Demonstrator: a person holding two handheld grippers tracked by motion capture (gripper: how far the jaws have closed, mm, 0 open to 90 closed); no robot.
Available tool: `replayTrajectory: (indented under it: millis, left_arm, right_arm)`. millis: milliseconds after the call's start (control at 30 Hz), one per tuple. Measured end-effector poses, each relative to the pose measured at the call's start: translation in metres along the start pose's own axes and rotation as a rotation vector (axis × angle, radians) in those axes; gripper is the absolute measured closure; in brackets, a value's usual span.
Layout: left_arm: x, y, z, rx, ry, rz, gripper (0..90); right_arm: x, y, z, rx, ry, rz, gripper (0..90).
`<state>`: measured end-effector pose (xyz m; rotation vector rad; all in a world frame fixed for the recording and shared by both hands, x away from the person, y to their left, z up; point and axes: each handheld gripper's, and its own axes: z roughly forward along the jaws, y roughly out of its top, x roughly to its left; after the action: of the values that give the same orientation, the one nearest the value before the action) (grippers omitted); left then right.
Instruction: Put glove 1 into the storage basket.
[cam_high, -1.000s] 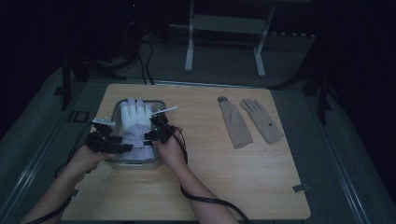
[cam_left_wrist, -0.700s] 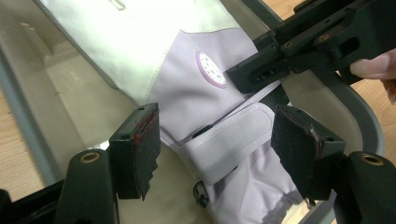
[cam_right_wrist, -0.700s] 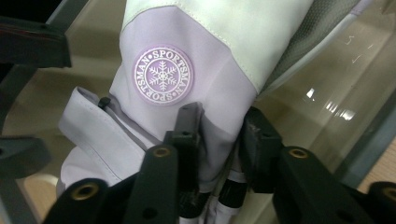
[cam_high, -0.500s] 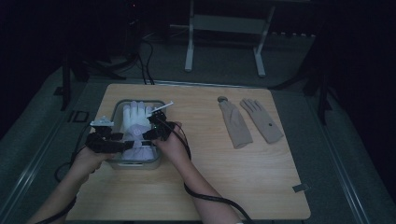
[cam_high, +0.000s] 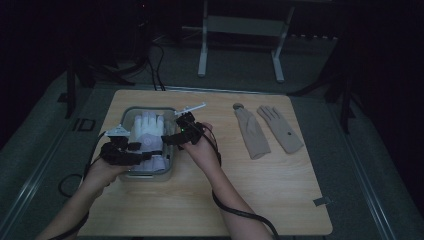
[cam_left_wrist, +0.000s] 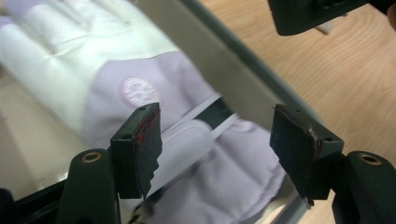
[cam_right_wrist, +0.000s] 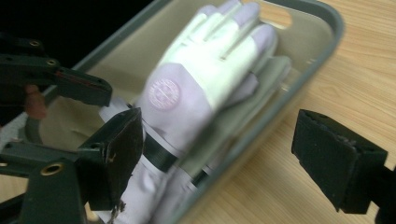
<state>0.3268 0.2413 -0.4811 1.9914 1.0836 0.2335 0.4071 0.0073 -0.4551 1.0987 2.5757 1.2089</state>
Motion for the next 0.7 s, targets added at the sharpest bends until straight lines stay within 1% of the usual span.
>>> replayTrajectory:
  millis: [133, 167, 367, 433, 567, 633, 667, 700]
  left_arm:
    - [-0.012, 0.004, 0.004, -0.011, -0.024, 0.016, 34.4]
    - [-0.015, 0.005, 0.005, -0.012, -0.029, 0.017, 34.4]
    - [-0.029, 0.009, 0.010, -0.032, -0.052, 0.027, 34.5]
    - [-0.034, 0.010, 0.012, -0.040, -0.055, 0.032, 34.7]
    - [-0.042, 0.011, 0.016, -0.053, -0.075, 0.038, 35.0]
    - [-0.047, 0.011, 0.017, -0.064, -0.076, 0.043, 35.0]
    - [-0.050, 0.011, 0.018, -0.072, -0.076, 0.049, 35.0]
    - [-0.052, 0.011, 0.018, -0.084, -0.087, 0.054, 34.9]
  right_arm:
    - [-0.008, -0.005, -0.010, -0.003, -0.006, -0.014, 15.0]
    - [-0.010, -0.007, -0.012, -0.003, -0.014, -0.029, 15.0]
    - [-0.022, -0.017, -0.026, -0.007, -0.022, -0.022, 14.4]
    - [-0.026, -0.020, -0.031, -0.008, -0.038, -0.037, 14.4]
    - [-0.035, -0.026, -0.040, -0.019, -0.043, -0.037, 14.5]
    - [-0.040, -0.029, -0.044, -0.021, -0.050, -0.041, 14.4]
    - [-0.042, -0.031, -0.047, -0.025, -0.044, -0.038, 14.5]
    - [-0.044, -0.032, -0.050, -0.028, -0.043, -0.035, 14.4]
